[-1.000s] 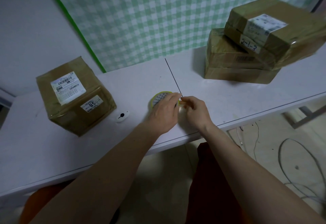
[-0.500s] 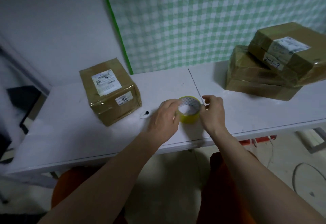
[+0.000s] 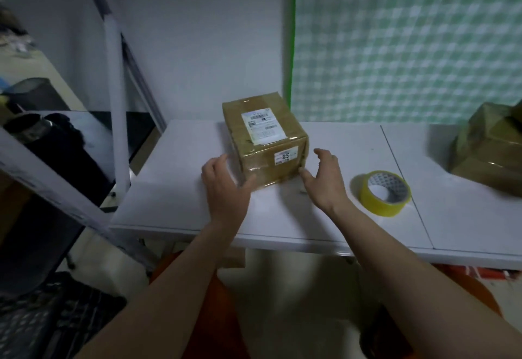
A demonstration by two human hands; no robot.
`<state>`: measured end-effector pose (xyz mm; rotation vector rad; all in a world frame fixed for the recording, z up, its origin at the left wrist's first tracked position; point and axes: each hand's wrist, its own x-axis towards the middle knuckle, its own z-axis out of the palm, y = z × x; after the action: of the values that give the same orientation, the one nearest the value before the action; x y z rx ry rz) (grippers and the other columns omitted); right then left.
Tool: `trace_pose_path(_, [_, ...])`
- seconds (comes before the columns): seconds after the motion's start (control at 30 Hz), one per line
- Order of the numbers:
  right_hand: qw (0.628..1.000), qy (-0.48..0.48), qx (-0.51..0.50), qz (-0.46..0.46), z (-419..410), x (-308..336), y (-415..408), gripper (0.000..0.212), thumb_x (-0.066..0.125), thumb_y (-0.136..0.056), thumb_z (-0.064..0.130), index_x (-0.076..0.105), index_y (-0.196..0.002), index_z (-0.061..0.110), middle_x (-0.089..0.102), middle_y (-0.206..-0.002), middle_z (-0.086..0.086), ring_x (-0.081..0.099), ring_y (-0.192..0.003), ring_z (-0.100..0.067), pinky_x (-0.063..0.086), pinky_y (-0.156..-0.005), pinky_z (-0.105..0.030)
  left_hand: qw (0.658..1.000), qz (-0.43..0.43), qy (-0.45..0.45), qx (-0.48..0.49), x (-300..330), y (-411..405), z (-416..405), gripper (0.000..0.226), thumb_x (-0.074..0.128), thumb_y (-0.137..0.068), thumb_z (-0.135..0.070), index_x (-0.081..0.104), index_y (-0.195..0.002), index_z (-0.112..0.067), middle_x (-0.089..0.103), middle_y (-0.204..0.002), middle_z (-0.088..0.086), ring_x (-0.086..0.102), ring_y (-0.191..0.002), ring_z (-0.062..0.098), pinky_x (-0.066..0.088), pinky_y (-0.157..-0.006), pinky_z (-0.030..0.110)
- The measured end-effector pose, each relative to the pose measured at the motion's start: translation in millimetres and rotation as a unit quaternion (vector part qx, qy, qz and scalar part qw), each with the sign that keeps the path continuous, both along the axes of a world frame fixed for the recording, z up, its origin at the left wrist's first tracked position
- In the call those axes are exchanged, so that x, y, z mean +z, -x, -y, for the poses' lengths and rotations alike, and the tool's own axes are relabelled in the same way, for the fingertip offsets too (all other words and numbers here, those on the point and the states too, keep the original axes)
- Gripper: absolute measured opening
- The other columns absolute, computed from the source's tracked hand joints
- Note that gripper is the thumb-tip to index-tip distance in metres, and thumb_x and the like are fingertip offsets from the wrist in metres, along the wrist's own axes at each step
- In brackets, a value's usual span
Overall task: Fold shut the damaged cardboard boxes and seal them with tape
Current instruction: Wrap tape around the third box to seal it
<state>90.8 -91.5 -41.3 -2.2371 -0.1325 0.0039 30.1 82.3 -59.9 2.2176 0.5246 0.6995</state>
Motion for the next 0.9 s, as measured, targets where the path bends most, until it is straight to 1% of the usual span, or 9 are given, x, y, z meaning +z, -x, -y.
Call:
trace_pose_path(0.13, [0.999,-0.023,-0.024,-0.015,-19,6,-17,0.079,0.064,-0.087,0.022,0.017,-0.148,0.005,0.026,-0.151,-0.015,0.023,-0.14,-0.028,0.021,-0.113,-0.036,0.988,-0.077,0.13,-0.025,2,-19,-16,0.079,0.073,-0.079,-0.044,0.038,-0.142,-0.011,0.041,-0.143,0.008,0.042,-0.13,0.023,0.038,-0.107,0.037])
trace_pose_path(0.23, [0.997,-0.045,-0.038,-0.043,-26,4,-30,0.083,0.065,-0.086,0.019,0.013,-0.149,0.005,0.027,-0.152,-0.014,0.027,-0.14,-0.028,0.025,-0.114,-0.038,0.982,-0.093,0.156,-0.056,-3,-29,-16,0.061,0.072,-0.081,-0.042,0.051,-0.132,-0.017,0.058,-0.129,0.002,0.054,-0.118,0.02,0.041,-0.089,0.025])
trace_pose_path(0.3, [0.995,-0.06,-0.042,-0.062,-28,3,-33,0.078,0.064,-0.086,0.017,0.016,-0.148,0.006,0.035,-0.148,-0.012,0.037,-0.134,-0.026,0.031,-0.11,-0.035,0.981,-0.086,0.16,-0.066,-10,-33,-16,0.046,0.072,-0.082,-0.039,0.058,-0.121,-0.019,0.065,-0.116,-0.001,0.061,-0.106,0.018,0.043,-0.081,0.023])
trace_pose_path(0.37, [0.994,-0.072,-0.042,-0.069,-29,1,-33,0.065,0.062,-0.087,0.015,0.029,-0.142,0.006,0.047,-0.135,-0.009,0.049,-0.117,-0.021,0.038,-0.096,-0.028,0.98,-0.078,0.173,-0.066,-17,-36,-17,0.042,0.072,-0.083,-0.036,0.06,-0.12,-0.02,0.068,-0.11,-0.002,0.063,-0.099,0.016,0.05,-0.084,0.028])
trace_pose_path(0.43, [0.994,-0.081,-0.04,-0.06,-30,0,-32,0.048,0.062,-0.086,0.013,0.042,-0.129,0.005,0.052,-0.116,-0.005,0.048,-0.097,-0.015,0.038,-0.083,-0.024,0.979,-0.071,0.183,-0.061,-21,-38,-16,0.041,0.072,-0.083,-0.033,0.06,-0.12,-0.021,0.068,-0.109,-0.003,0.064,-0.098,0.015,0.053,-0.088,0.034])
trace_pose_path(0.5, [0.992,-0.103,-0.039,-0.054,-31,0,-31,0.041,0.061,-0.085,0.011,0.045,-0.122,0.006,0.049,-0.107,0.0,0.048,-0.094,-0.015,0.04,-0.08,-0.025,0.978,-0.068,0.189,-0.049,-23,-39,-14,0.041,0.074,-0.081,-0.033,0.061,-0.118,-0.022,0.068,-0.106,-0.005,0.064,-0.095,0.014,0.053,-0.086,0.034])
trace_pose_path(0.73, [0.981,-0.189,-0.033,0.012,-24,14,-23,0.045,0.062,-0.08,0.005,0.043,-0.12,0.011,0.052,-0.118,-0.006,0.052,-0.101,-0.014,0.048,-0.089,-0.032,0.979,-0.034,0.202,-0.023,-1,-36,8,0.05,0.081,-0.071,-0.037,0.062,-0.115,-0.021,0.069,-0.101,-0.008,0.064,-0.09,0.011,0.047,-0.076,0.021])
trace_pose_path(0.87, [0.971,-0.231,-0.051,0.044,3,34,-17,0.046,0.061,-0.082,0.006,0.041,-0.123,0.012,0.051,-0.12,0.0,0.051,-0.096,0.005,0.045,-0.081,-0.014,0.973,0.019,0.225,-0.047,27,-39,36,0.064,0.083,-0.07,-0.033,0.056,-0.128,-0.026,0.066,-0.1,-0.015,0.064,-0.094,0.006,0.049,-0.084,0.02])
trace_pose_path(0.9, [0.968,-0.238,-0.058,0.054,12,40,-15,0.046,0.061,-0.082,0.006,0.04,-0.123,0.013,0.05,-0.121,0.001,0.051,-0.095,0.007,0.044,-0.081,-0.014,0.971,0.03,0.228,-0.057,35,-40,46,0.065,0.083,-0.069,-0.033,0.055,-0.128,-0.027,0.066,-0.1,-0.017,0.064,-0.094,0.005,0.049,-0.085,0.02])
